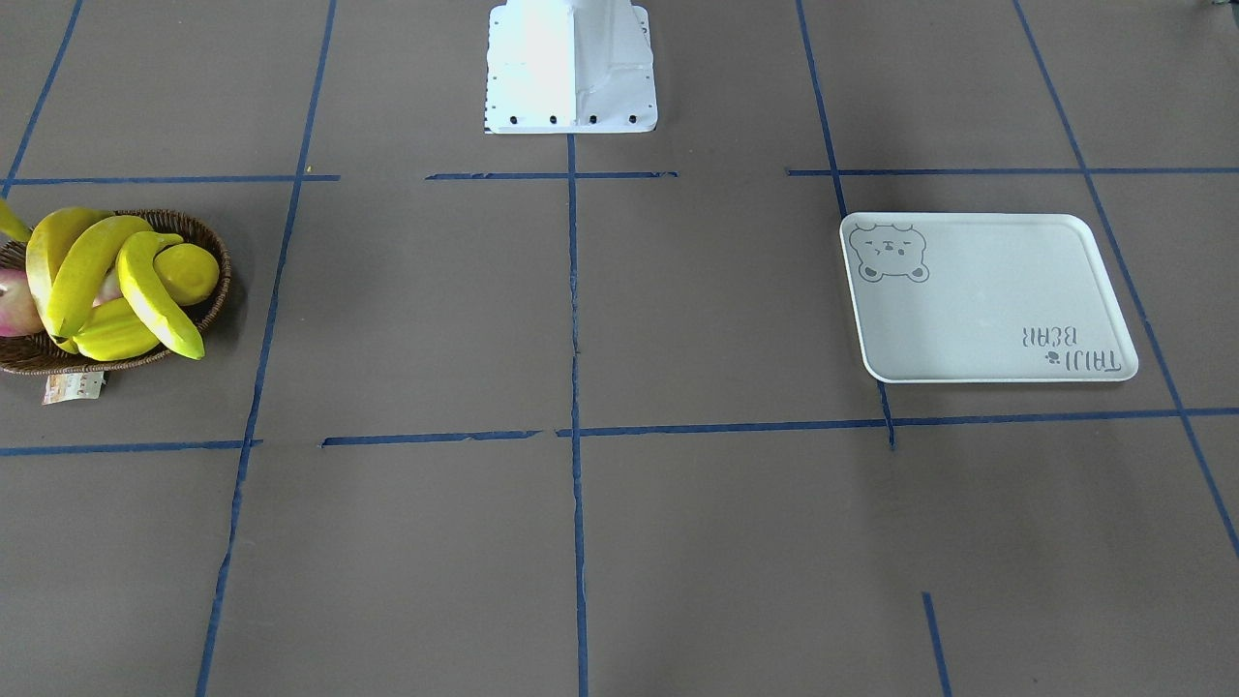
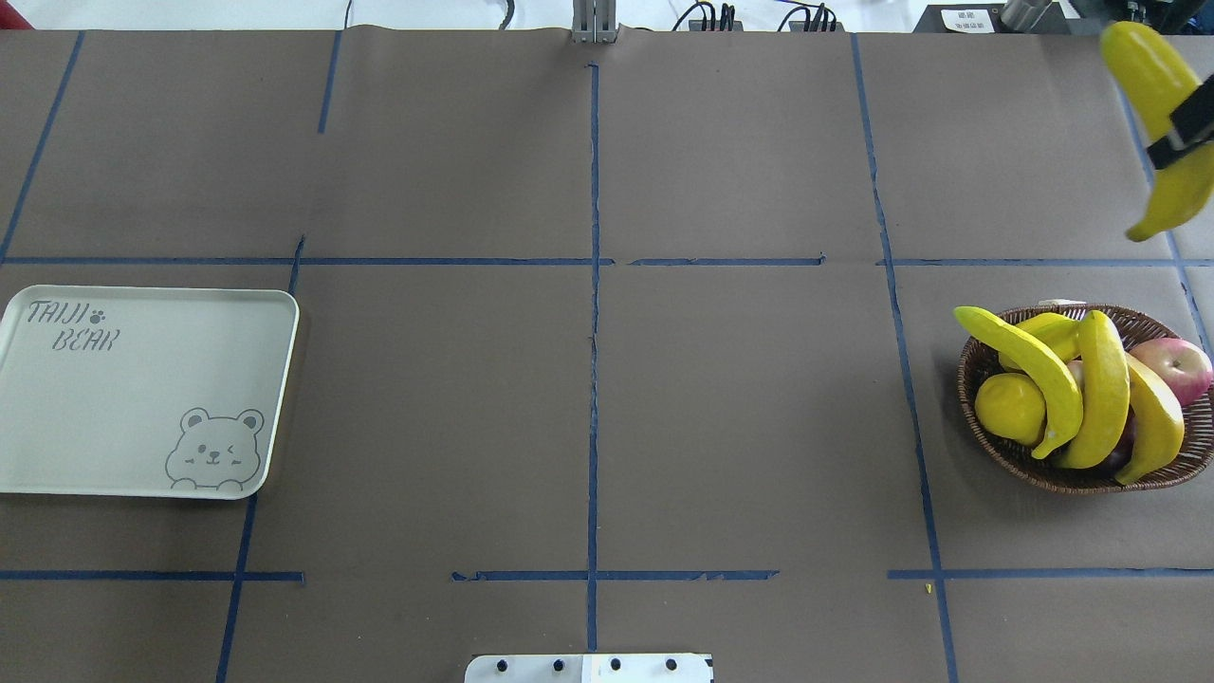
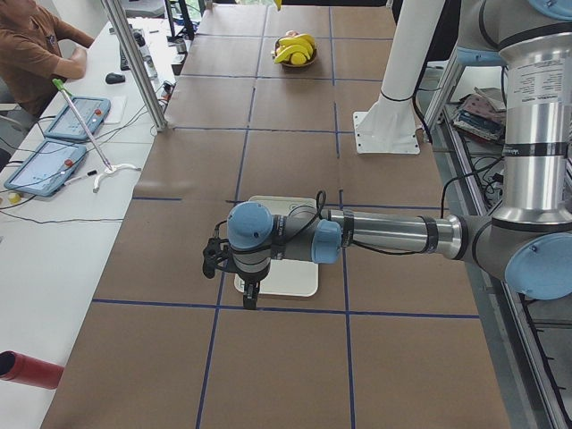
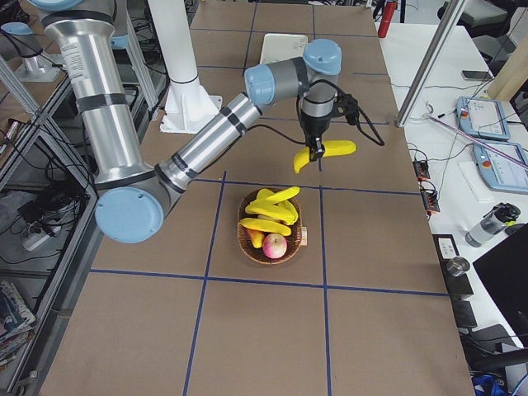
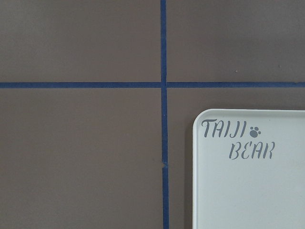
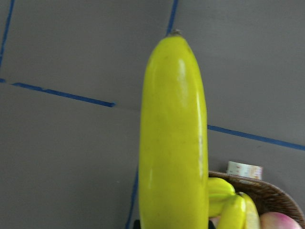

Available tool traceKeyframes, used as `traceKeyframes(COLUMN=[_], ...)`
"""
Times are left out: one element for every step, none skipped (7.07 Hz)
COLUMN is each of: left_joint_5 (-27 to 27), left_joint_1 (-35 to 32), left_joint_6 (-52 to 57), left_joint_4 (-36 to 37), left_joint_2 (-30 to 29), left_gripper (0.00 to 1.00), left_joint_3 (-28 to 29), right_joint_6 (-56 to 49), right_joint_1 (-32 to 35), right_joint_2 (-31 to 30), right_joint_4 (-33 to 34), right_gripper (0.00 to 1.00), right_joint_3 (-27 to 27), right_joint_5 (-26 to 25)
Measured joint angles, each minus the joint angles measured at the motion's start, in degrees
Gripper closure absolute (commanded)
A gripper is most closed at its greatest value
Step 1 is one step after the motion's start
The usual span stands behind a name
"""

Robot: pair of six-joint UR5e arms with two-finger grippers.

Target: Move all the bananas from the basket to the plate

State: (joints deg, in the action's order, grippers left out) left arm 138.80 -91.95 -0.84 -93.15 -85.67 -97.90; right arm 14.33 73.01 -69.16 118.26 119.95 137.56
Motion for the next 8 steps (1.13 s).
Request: traceKeyframes(left_joint_5=[0.21, 0.53, 0.73, 0.81, 0.78, 0.59, 0.18, -0.50], left_joint_1=[0.40, 2.04, 5.20, 9.30, 12.86, 15.96, 19.12, 22.96], left_joint_6=[-2.28, -7.23, -15.03, -25.35, -34.90, -43.54, -51.73, -60.80], left_joint_4=[-3.52, -8.80, -15.22, -21.84, -27.11, -31.88, -36.16, -39.68], left_joint_2=[-0.57, -1.00, -1.72, -3.34, -5.53, -8.23, -11.25, -14.75], left_gripper=[0.00, 0.00, 0.00, 0.00, 0.00, 0.00, 0.00, 0.00], left_joint_3=[0.24, 0.46, 0.61, 0.69, 0.77, 0.90, 1.06, 1.11], right_joint_6=[8.55, 20.29, 32.40, 41.94, 48.18, 53.01, 56.47, 58.72], right_joint_1=[-5.79, -11.87, -18.15, -24.04, -28.40, -32.06, -35.39, -38.32], right_joint_2=[2.91, 4.12, 4.56, 4.88, 5.67, 7.21, 8.74, 9.96], right_joint_4=[-4.15, -12.94, -23.52, -31.99, -36.47, -38.53, -39.75, -40.61], right_gripper=[0.97, 0.97, 0.97, 0.97, 0.97, 0.97, 0.97, 0.97], right_joint_3=[0.05, -0.30, -1.19, -2.03, -2.46, -2.62, -2.67, -2.70], right_joint_5=[0.49, -0.69, -4.43, -9.27, -13.13, -16.84, -20.90, -24.68])
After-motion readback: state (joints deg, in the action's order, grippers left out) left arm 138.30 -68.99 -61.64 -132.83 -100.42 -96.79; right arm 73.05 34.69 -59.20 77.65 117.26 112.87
